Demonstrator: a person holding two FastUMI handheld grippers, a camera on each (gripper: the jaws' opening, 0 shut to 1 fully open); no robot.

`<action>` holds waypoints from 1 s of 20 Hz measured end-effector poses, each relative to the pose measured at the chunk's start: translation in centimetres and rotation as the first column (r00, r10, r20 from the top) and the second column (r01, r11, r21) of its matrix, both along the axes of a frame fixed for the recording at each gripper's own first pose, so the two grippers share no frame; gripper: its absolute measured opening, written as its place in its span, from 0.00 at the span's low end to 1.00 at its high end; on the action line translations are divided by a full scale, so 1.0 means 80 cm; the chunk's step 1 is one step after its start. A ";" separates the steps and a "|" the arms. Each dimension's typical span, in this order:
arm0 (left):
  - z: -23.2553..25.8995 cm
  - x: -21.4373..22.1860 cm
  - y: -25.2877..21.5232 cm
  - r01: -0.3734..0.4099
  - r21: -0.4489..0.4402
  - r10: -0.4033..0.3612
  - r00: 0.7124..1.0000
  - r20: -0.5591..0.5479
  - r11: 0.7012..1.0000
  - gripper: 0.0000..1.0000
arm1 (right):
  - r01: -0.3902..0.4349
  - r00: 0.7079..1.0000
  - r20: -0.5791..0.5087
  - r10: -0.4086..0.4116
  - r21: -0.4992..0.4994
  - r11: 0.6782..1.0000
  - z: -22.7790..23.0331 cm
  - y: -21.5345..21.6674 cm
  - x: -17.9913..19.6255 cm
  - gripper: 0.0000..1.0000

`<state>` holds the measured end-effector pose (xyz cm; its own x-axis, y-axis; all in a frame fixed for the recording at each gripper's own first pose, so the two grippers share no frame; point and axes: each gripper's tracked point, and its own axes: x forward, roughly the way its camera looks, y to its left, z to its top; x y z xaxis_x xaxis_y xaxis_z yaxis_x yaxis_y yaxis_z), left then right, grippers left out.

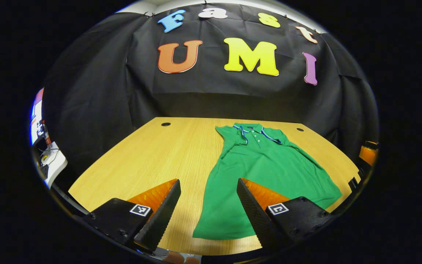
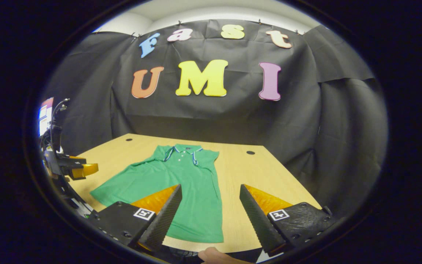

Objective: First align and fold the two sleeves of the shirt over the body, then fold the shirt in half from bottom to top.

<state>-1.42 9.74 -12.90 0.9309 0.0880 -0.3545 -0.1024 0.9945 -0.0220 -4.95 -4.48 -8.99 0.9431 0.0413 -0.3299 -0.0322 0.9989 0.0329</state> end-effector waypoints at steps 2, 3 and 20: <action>-0.026 -0.004 -0.002 -0.002 -0.003 0.002 0.999 -0.036 1.000 1.00 | 0.005 0.999 -0.038 -0.006 -0.017 1.000 -0.029 -0.004 0.001 0.96; -0.037 -0.004 -0.006 0.007 -0.005 -0.007 0.999 -0.051 1.000 1.00 | 0.012 0.998 -0.060 -0.013 -0.028 1.000 -0.046 -0.006 0.003 0.96; -0.098 -0.007 0.004 -0.038 -0.011 0.035 0.983 -0.180 0.999 0.77 | 0.032 0.938 -0.346 -0.006 0.069 0.997 -0.183 0.005 0.015 0.96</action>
<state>-2.00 10.03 -20.71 0.8480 0.1142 -0.5176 -0.1419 0.9898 -0.0142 -3.76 -4.05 -23.62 0.7726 0.0606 -0.6320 0.0129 0.9937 0.1111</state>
